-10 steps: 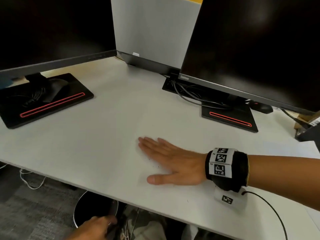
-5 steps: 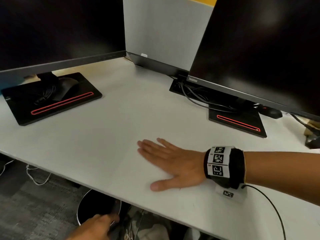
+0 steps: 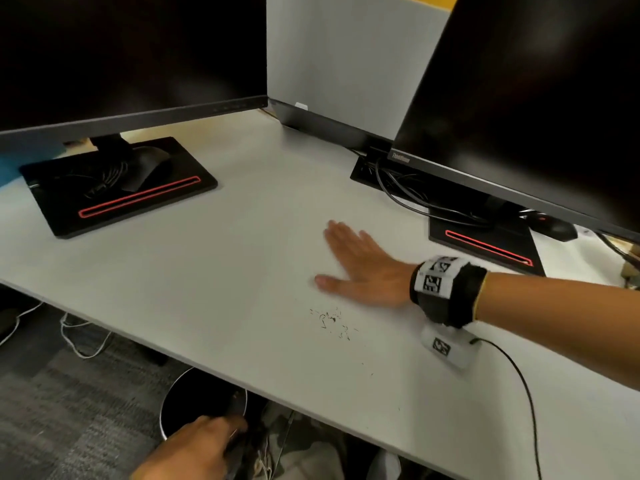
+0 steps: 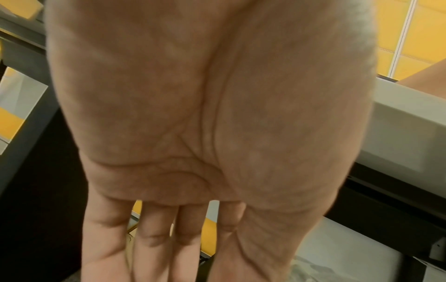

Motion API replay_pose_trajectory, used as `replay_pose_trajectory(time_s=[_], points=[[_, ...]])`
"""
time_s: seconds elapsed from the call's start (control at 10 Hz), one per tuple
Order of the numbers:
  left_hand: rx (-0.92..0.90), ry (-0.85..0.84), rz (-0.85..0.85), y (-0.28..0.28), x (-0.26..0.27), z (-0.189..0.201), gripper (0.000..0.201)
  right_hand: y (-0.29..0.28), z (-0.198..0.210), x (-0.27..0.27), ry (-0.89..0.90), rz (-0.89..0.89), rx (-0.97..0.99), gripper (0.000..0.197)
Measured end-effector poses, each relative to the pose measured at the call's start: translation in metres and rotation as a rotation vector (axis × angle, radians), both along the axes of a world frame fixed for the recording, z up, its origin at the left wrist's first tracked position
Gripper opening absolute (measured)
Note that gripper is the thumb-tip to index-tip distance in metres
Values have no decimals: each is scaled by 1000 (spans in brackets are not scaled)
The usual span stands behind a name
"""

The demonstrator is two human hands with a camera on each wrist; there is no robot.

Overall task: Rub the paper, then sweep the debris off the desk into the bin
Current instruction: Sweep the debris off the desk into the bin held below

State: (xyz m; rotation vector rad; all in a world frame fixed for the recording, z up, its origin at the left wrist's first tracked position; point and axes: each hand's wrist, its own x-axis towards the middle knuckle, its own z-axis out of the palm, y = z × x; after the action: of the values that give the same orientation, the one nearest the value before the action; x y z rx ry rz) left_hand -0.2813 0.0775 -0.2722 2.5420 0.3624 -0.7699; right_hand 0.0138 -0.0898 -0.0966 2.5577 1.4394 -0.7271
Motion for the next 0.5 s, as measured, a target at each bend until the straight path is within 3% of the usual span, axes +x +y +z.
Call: replay_pose_trajectory(time_s=[0.1, 0.2, 0.3, 0.4, 0.5], points=[[-5, -12, 5, -2, 1, 3, 45, -10, 1, -58, 75, 279, -11, 99], [-89, 28, 14, 1, 5, 7, 57, -10, 10, -81, 139, 310, -11, 93], [-103, 28, -17, 3, 9, 9, 57, -12, 17, -58, 97, 166, 108, 90], [-110, 28, -42, 4, 5, 12, 54, -10, 15, -20, 9, -170, 86, 95], [-99, 12, -43, 5, 4, 10, 57, -6, 5, -21, 3, -312, -5, 112]])
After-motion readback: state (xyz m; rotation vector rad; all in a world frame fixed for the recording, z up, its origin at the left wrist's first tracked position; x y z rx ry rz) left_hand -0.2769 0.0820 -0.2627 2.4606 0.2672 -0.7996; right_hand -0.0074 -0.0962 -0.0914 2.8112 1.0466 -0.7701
